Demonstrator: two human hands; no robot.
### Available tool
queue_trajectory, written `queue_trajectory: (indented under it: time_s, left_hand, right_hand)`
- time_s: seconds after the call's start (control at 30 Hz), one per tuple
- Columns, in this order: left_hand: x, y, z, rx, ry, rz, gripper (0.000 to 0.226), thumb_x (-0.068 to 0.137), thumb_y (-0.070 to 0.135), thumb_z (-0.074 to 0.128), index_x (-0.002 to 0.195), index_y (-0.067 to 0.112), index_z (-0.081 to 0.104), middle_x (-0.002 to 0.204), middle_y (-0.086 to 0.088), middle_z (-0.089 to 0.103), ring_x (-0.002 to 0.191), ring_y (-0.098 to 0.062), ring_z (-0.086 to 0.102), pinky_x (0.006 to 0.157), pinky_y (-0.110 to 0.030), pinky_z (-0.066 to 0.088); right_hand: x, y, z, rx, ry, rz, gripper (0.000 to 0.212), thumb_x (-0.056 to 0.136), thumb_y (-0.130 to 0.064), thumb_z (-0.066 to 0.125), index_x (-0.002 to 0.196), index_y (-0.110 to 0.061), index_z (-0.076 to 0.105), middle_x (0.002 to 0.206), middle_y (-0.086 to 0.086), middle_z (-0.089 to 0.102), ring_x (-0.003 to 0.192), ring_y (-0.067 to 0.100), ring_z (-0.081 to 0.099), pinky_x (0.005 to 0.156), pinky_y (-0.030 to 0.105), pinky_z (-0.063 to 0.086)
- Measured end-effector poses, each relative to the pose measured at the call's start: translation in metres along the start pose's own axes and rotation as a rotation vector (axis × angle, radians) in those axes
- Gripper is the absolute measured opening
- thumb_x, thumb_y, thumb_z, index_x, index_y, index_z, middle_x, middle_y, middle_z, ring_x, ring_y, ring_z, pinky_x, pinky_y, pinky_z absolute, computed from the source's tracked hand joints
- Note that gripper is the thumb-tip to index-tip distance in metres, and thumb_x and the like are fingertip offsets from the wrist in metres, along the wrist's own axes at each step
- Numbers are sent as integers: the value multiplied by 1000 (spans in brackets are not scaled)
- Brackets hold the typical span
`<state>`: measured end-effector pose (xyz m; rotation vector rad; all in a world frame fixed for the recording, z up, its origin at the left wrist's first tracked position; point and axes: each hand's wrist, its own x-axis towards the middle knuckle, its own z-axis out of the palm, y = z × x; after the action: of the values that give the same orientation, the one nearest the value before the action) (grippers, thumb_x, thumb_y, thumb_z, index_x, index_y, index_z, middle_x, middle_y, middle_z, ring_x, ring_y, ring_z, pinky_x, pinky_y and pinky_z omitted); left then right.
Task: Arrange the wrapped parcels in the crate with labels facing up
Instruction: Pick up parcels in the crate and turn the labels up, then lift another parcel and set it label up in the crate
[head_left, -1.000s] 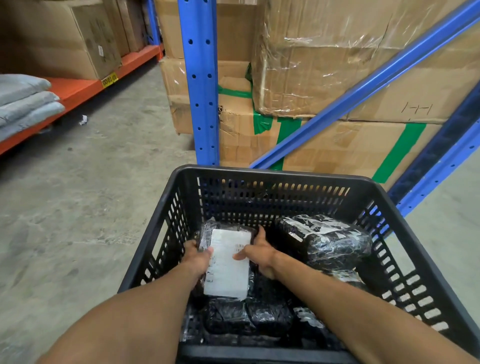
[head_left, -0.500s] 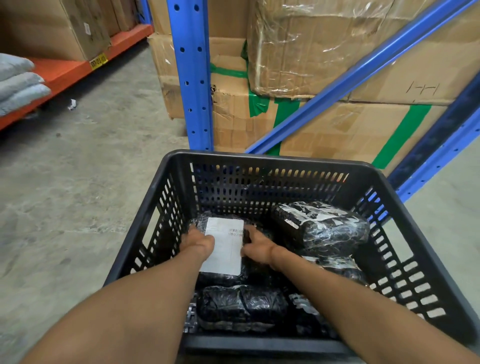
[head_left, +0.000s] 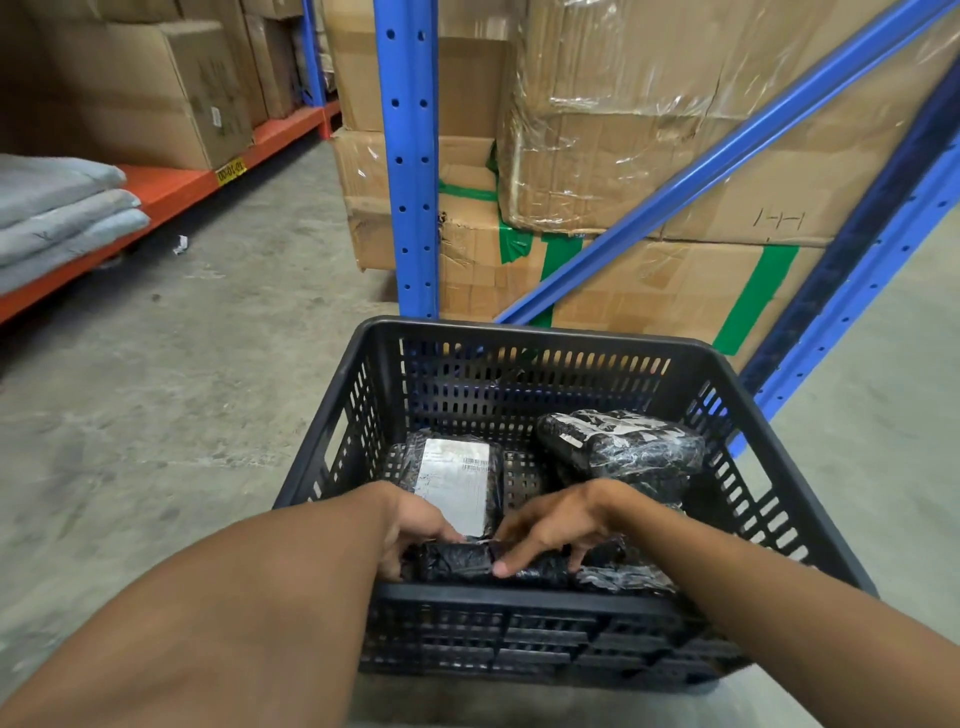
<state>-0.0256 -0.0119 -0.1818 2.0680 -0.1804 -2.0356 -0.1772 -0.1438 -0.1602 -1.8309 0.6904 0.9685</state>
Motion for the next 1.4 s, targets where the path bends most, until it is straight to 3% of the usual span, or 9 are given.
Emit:
queue_trajectory:
  time_s: [0.07, 0.2, 0.33, 0.5, 0.67, 0.8, 0.93, 1.13, 1.4]
  left_hand:
    - [-5, 1, -2, -51, -49, 18, 19, 97, 24, 53, 100, 8, 63, 87, -11, 72, 71, -22, 73, 57, -33, 62]
    - [-25, 1, -3, -169, 37, 72, 27, 96, 34, 51, 92, 8, 56, 82, -11, 67, 67, -22, 68, 51, -29, 60]
    - [-54, -7, -17, -379, 173, 203, 69, 83, 78, 39, 95, 13, 58, 87, -10, 60, 63, -19, 56, 40, -20, 48]
    - [-61, -12, -37, -549, 333, 440, 69, 90, 70, 36, 136, 22, 52, 132, -13, 55, 120, -29, 54, 95, -43, 46]
    - [-63, -6, -29, -582, 240, 517, 76, 78, 68, 62, 136, 20, 51, 134, -11, 57, 113, -32, 59, 87, -44, 51]
    - [-69, 0, -34, -612, 237, 604, 73, 73, 43, 82, 132, 15, 52, 118, -12, 67, 89, -31, 75, 65, -38, 63]
    - [-70, 2, -42, -635, 183, 577, 59, 76, 28, 83, 124, 5, 58, 99, -19, 74, 71, -32, 78, 59, -40, 63]
    - [-71, 14, -34, -888, 9, 558, 47, 77, 17, 80, 115, -3, 62, 101, -26, 74, 95, -40, 72, 69, -52, 63]
    - [-78, 22, -22, -418, 104, 458, 88, 76, 73, 59, 142, 16, 46, 145, -17, 51, 129, -39, 52, 94, -56, 50]
  right_hand:
    - [-5, 4, 5, -62, 55, -58, 79, 85, -32, 77, 152, -23, 37, 158, 6, 40, 131, 26, 49, 87, 35, 55]
    - [-13, 4, 7, -147, 336, -273, 50, 85, -17, 75, 130, -13, 55, 107, 1, 61, 99, 26, 61, 79, 29, 50]
    - [-28, -5, -8, 67, 517, -448, 28, 86, -26, 74, 111, -16, 66, 96, -4, 66, 85, 13, 61, 69, 21, 49]
    - [-41, -10, -28, 496, 742, -439, 15, 85, -34, 70, 88, -20, 68, 82, 5, 72, 62, 18, 70, 36, 22, 50]
    - [-37, -16, -24, 858, 731, -427, 37, 76, -41, 73, 103, -16, 77, 105, 12, 80, 72, 18, 76, 40, 26, 56]
    - [-35, -16, -29, 966, 678, -388, 49, 70, -49, 77, 102, -13, 77, 85, 4, 81, 62, 18, 72, 45, 26, 58]
    - [-25, -12, -27, 1153, 664, -529, 50, 70, -55, 81, 99, -14, 78, 92, 8, 79, 84, 26, 69, 92, 44, 58]
    - [-18, -29, -6, 1330, 407, -806, 60, 75, -7, 81, 129, 3, 59, 121, 24, 73, 104, 32, 75, 81, 40, 64]
    - [-35, -38, -33, 1030, 721, -536, 40, 77, -1, 71, 116, -7, 62, 108, 16, 77, 86, 27, 74, 75, 37, 61]
